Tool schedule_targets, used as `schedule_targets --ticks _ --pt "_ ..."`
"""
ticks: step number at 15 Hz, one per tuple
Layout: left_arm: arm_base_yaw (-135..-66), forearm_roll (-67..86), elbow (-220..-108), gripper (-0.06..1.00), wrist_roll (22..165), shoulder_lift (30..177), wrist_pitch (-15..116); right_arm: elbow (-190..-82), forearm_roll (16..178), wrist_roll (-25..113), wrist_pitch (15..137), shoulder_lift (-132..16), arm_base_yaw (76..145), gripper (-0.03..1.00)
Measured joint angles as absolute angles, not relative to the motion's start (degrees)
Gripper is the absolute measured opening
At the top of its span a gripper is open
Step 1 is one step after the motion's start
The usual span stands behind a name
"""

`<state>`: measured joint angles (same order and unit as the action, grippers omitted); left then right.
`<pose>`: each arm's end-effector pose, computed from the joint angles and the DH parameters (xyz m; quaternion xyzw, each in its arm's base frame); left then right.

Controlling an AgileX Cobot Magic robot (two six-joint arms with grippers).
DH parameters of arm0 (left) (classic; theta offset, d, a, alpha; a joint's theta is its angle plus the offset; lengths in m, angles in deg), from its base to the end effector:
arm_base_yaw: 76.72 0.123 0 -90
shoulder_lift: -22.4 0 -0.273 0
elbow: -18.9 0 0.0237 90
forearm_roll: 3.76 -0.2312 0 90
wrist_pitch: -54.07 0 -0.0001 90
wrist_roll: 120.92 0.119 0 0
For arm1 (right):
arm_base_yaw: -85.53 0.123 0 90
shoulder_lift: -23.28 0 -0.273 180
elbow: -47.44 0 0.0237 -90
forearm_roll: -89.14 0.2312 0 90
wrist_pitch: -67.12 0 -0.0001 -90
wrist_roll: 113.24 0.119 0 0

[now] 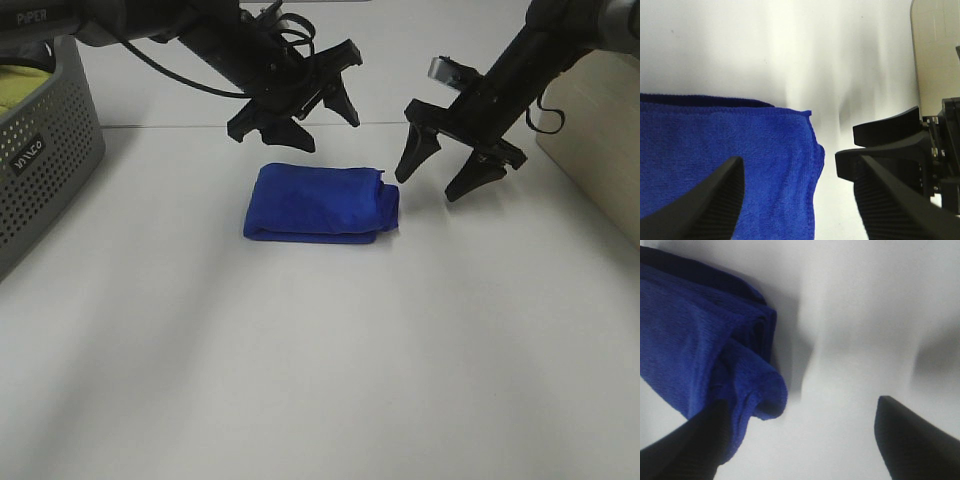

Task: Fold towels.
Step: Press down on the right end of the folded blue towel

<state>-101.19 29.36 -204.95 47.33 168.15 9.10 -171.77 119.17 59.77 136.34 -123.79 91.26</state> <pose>0.4584 -0.2591 0.1658 -0.0332 0.9281 -0.3231 0.1819 0.4591 0.1020 0.1184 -0.0218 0.9691 0.2442 0.0273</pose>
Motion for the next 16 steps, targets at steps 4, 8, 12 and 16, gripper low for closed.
schedule_targets --ticks 4,8,12,16 --pt "-96.7 22.3 -205.4 0.62 51.7 165.5 8.6 -171.8 126.6 57.1 136.4 -118.6 91.5 0.78" --pt "-91.3 20.8 -205.5 0.62 51.9 164.3 6.6 -169.8 140.1 49.5 136.5 -118.4 96.3 0.77" --pt "-90.0 21.2 -205.5 0.62 51.9 162.1 5.1 -166.2 154.4 40.4 137.2 -124.3 97.1 0.76" --pt "-90.0 22.0 -205.5 0.62 51.9 162.1 2.3 -166.0 155.4 38.8 137.0 -129.3 96.5 0.76"
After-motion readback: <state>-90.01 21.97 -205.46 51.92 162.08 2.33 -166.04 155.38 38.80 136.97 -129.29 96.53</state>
